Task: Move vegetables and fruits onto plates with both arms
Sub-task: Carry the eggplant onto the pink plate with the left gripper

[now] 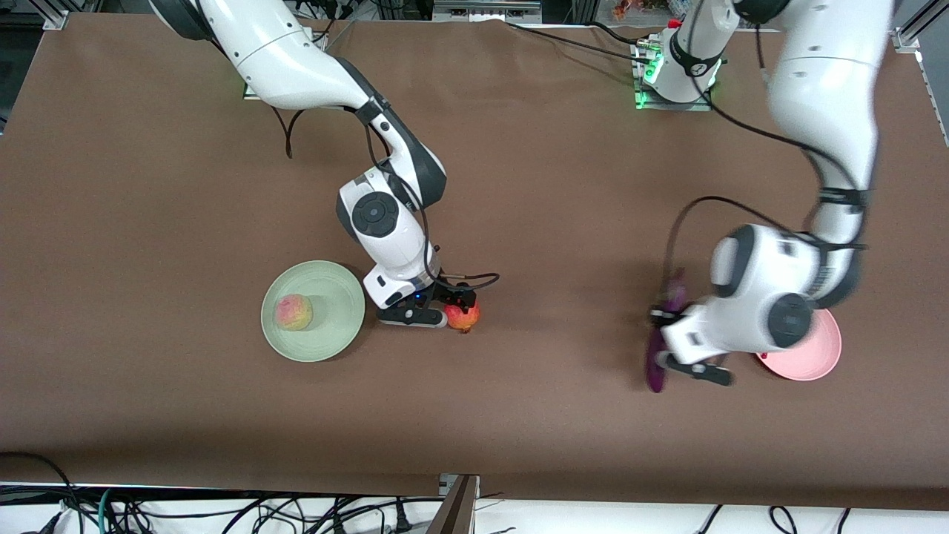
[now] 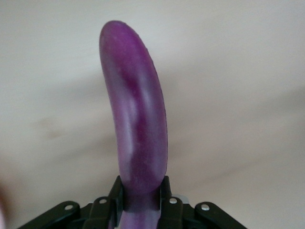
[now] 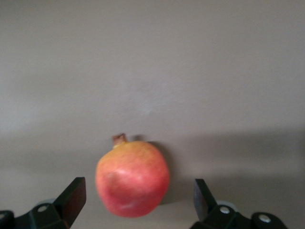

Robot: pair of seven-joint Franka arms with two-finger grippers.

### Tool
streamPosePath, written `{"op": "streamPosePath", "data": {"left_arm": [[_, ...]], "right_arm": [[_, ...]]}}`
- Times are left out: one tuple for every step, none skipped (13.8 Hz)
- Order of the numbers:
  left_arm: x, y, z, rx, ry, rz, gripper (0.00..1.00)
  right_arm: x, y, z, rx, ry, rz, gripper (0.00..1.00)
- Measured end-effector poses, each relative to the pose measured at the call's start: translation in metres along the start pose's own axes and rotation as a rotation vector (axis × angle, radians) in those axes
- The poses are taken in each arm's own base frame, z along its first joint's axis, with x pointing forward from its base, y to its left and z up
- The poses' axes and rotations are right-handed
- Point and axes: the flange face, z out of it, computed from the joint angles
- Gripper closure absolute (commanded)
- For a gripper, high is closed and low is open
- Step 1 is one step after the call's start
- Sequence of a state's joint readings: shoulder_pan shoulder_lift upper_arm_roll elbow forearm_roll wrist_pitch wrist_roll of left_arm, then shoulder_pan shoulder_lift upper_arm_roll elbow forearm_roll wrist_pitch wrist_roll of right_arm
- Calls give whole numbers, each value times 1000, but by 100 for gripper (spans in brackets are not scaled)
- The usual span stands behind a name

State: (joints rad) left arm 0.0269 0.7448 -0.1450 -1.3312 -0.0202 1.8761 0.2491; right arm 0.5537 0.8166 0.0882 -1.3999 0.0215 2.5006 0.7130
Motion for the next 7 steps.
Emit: {"op": "streamPosePath", "data": {"left_arm": [[-15,-47,-3,-15,-1,33,100],[-31,-85,-4,-28,-5,59,100],[-46,-115,-3,-33,-18,81,100],[-58,-139,-2,-21,-35,104,100],[-68,-156,0,-4,-51,133,100],[-77,-172,2,7,-65,167,100],[-84,-186,7,10,-76,197,100]], "right_arm": [[-6,-7,3,9,5,-11,0],[-11,-12,7,21,14,-20,0],[-14,-14,11,30,22,-25,0],[-15,-14,16,37,29,-26,0],[-16,-13,21,42,36,-25,0],[-16,-11,25,46,43,-24,0],[-15,-9,29,49,50,-23,0]]}}
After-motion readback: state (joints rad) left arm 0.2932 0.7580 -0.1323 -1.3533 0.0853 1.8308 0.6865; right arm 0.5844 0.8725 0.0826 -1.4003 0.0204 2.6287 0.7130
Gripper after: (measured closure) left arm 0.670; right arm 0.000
